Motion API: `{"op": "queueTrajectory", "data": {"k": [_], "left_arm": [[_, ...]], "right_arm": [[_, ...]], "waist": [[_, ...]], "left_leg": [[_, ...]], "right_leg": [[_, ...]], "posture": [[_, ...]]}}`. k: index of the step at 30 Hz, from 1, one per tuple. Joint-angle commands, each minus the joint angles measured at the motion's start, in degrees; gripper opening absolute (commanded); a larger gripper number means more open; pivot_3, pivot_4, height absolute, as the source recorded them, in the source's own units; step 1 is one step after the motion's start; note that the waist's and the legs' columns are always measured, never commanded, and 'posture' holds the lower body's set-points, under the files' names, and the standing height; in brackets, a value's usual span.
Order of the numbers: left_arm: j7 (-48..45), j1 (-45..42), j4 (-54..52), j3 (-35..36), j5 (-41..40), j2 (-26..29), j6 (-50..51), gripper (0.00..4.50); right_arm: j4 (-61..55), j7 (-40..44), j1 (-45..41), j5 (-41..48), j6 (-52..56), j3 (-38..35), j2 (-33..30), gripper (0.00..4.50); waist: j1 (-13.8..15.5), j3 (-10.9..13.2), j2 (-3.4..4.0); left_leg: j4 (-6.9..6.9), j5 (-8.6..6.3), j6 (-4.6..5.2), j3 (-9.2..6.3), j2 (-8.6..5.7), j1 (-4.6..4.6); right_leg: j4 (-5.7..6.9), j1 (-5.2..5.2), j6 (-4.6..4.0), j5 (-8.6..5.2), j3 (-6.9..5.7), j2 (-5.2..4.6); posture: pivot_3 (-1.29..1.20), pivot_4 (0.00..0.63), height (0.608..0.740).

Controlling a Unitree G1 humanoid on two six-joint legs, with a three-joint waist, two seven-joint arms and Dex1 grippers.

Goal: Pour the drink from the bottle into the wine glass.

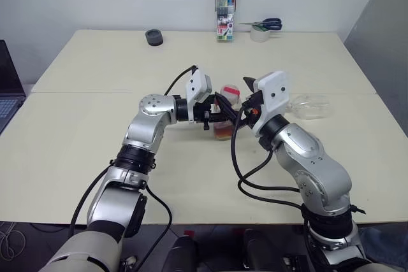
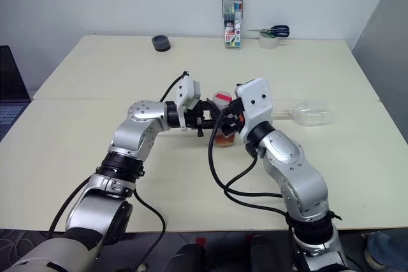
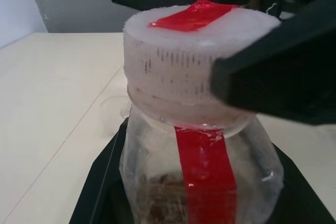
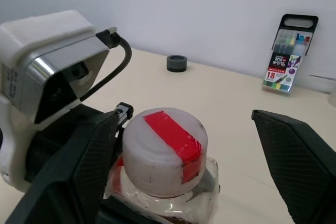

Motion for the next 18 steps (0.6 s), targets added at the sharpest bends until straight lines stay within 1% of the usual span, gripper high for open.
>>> {"op": "queueTrajectory", "data": {"k": [1,4,5,7,10,12,13,14,15,16,18], "left_arm": [[-0.23,-1.55,-1.55,0.90,-0.53,-0.15,-1.09,1.81],[-0.39,-1.30,-1.59,0.88,-0.43,-0.09,-1.11,1.81],[-0.41,-1.25,-1.60,0.89,-0.42,-0.07,-1.11,1.81],[-0.52,-1.15,-1.73,0.87,-0.44,-0.02,-0.99,1.81],[-1.19,-1.02,-1.82,0.74,-0.64,0.18,-0.77,1.81],[-3.43,-1.14,-1.69,0.29,-0.93,0.70,-1.11,1.81],[-4.27,-1.22,-1.59,0.15,-0.98,0.85,-1.27,1.81],[-5.53,-1.39,-1.19,-0.13,-0.78,1.03,-2.24,1.81],[-6.44,-1.59,-0.82,-0.28,-0.61,1.08,-2.85,1.81],[-6.90,-1.80,-0.46,-0.30,-0.53,1.05,-3.21,1.81],[-7.15,-2.11,0.09,-0.02,-0.54,0.83,-3.48,1.81]], "right_arm": [[-0.80,-0.05,0.33,-0.71,-1.69,0.22,0.70,3.02],[-0.49,0.19,0.51,-1.84,-3.16,0.76,0.68,1.91],[-0.42,0.23,0.55,-2.22,-3.53,0.95,0.56,1.82],[-0.36,0.37,0.69,-1.98,-3.87,0.89,0.78,1.83],[0.21,3.66,0.31,0.51,-4.51,0.27,0.08,1.83],[2.23,16.84,-2.01,8.69,-3.61,-2.24,-5.33,1.83],[3.20,21.47,-2.97,11.55,-3.21,-3.20,-7.45,1.83],[7.56,28.63,-6.20,14.17,-2.29,-4.54,-12.00,1.83],[11.94,34.01,-9.42,16.05,-0.96,-5.65,-15.63,1.83],[15.61,37.84,-12.17,17.41,-0.03,-6.36,-18.40,1.83],[19.27,40.95,-15.31,19.21,1.42,-6.86,-21.01,1.83]], "waist": [[-0.05,0.00,0.00],[-0.06,0.00,0.00],[-0.06,0.00,0.00],[-0.06,0.00,0.00],[-0.06,0.00,0.00],[-0.04,0.00,0.00],[-0.03,0.01,0.00],[-0.03,0.01,0.01],[-0.04,0.03,0.04],[-0.07,0.03,0.04],[-0.09,0.03,0.04]], "left_leg": [[0.00,0.00,0.00,0.00,0.00,0.00],[0.00,0.00,0.00,-0.01,0.00,0.00],[0.01,0.00,0.00,0.00,0.00,0.00],[0.01,0.00,0.00,0.00,0.00,0.00],[0.00,0.00,0.00,0.00,0.01,0.01],[0.01,0.00,0.00,0.01,0.00,0.00],[0.02,-0.01,0.02,0.01,-0.03,0.00],[0.03,-0.09,0.17,0.03,-0.05,0.00],[0.05,-0.12,0.22,0.04,-0.04,0.03],[0.01,-0.12,0.23,0.05,-0.04,0.06],[0.01,-0.12,0.24,0.04,0.00,0.09]], "right_leg": [[0.00,0.00,0.00,0.00,0.00,0.00],[0.01,0.00,0.00,0.00,0.00,0.01],[0.01,0.00,0.00,0.00,0.00,0.00],[0.01,0.00,0.00,0.00,0.00,0.00],[0.02,0.00,0.00,0.00,0.00,0.01],[0.01,0.00,0.00,0.00,0.00,0.01],[-0.01,0.02,0.00,0.00,0.00,0.00],[-0.04,0.04,0.01,0.00,0.01,-0.01],[-0.04,0.08,0.01,0.00,-0.02,-0.01],[-0.05,0.08,0.01,0.01,0.00,-0.01],[-0.02,0.08,0.00,0.01,-0.03,0.03]], "posture": [[0.00,0.150,0.740],[0.00,0.150,0.740],[0.00,0.150,0.740],[0.00,0.150,0.740],[0.00,0.150,0.740],[0.00,0.150,0.740],[0.00,0.150,0.740],[0.00,0.150,0.740],[0.00,0.150,0.740],[0.00,0.150,0.740],[0.00,0.150,0.740]]}}
